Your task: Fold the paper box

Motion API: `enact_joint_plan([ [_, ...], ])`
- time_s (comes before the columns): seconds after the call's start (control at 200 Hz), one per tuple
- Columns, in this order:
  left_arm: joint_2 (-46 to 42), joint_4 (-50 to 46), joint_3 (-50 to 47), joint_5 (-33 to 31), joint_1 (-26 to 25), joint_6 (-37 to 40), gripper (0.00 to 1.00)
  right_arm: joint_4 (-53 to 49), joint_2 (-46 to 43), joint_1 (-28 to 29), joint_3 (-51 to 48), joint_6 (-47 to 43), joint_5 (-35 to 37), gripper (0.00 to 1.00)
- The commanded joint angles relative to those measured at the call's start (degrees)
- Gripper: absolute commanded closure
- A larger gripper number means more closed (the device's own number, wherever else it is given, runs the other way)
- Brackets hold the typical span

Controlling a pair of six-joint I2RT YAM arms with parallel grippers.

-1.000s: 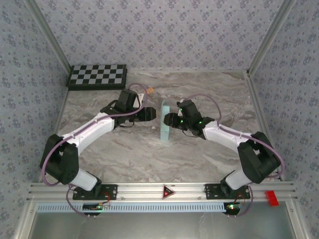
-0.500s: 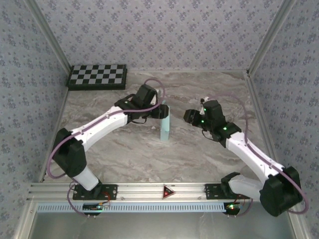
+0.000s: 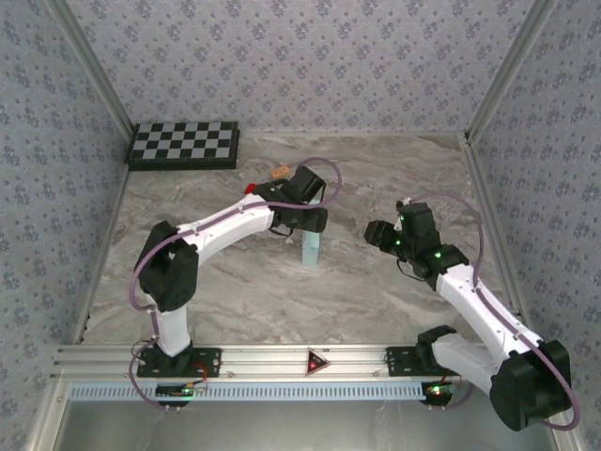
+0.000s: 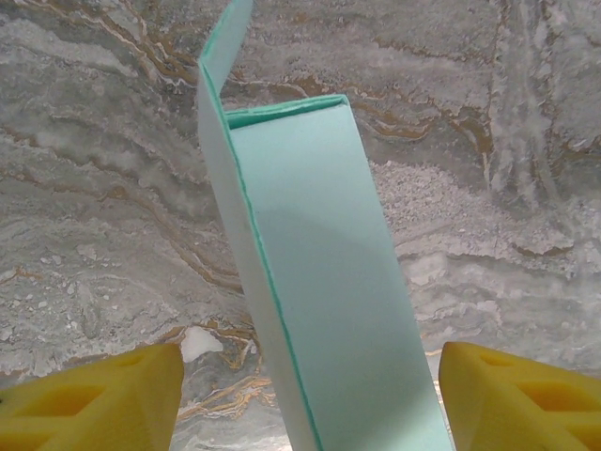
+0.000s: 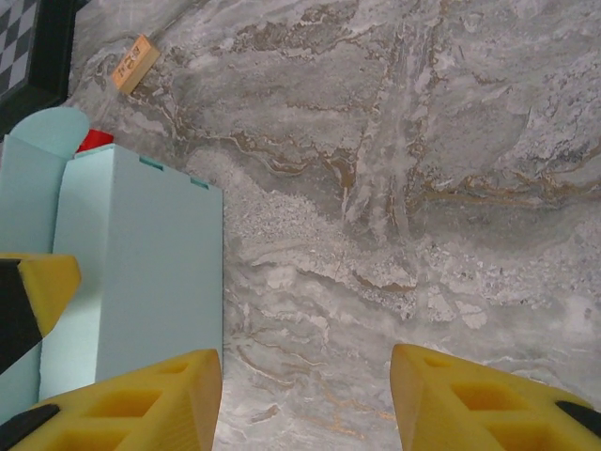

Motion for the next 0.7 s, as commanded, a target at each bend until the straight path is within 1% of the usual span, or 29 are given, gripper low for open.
enact_joint_plan([
  [0.0, 1.4, -2.7, 2.4, -1.6, -0.7, 1.8, 0.28, 0.7, -0.4, -0.4, -0.8, -0.7, -0.9, 0.48],
  [0.335, 3.2, -2.7, 2.4, -1.0, -1.2, 3.5, 0.29, 1.5, 0.5, -0.5, -1.1, -0.6, -1.5, 0.48],
  [0.415, 3.6, -2.9, 2.4, 0.0, -1.1, 4.4, 0.30, 1.6, 0.6, -0.5, -1.2, -0.6, -1.5, 0.48],
  [0.695, 1.9, -2.7, 2.2, -0.1, -1.3, 6.3, 0.30, 2.5, 1.5, -0.5, -1.3, -0.4, -2.0, 0.48],
])
